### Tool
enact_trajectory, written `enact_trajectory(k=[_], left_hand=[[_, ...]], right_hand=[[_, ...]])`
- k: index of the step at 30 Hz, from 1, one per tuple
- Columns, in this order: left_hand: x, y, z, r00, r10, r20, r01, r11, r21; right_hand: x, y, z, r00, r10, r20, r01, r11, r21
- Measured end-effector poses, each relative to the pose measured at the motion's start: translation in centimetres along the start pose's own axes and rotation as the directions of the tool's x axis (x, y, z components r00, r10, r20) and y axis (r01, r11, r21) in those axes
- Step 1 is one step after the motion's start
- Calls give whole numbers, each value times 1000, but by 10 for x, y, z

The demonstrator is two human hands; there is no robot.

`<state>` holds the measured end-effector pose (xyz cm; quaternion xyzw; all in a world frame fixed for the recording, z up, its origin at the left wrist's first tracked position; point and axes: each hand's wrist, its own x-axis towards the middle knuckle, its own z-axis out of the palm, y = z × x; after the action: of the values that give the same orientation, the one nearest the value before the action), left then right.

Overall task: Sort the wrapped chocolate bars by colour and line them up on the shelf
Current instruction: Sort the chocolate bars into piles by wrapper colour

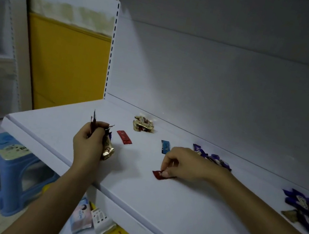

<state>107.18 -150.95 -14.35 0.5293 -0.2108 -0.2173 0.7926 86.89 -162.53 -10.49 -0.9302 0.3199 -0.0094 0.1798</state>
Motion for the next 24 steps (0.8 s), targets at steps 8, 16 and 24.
enact_trajectory(k=[8, 16, 24], left_hand=[[2, 1, 0, 999, 2, 50, -3, 1000, 17], [2, 5, 1, 996, -48, 75, 49, 999, -15], [-2, 1, 6, 943, 99, 318, -179, 956, 232]], right_hand=[[64, -47, 13, 997, -66, -28, 70, 983, 170], [114, -53, 28, 906, 186, -380, 9, 889, 457], [70, -68, 37, 878, -164, -449, 432, 674, 599]])
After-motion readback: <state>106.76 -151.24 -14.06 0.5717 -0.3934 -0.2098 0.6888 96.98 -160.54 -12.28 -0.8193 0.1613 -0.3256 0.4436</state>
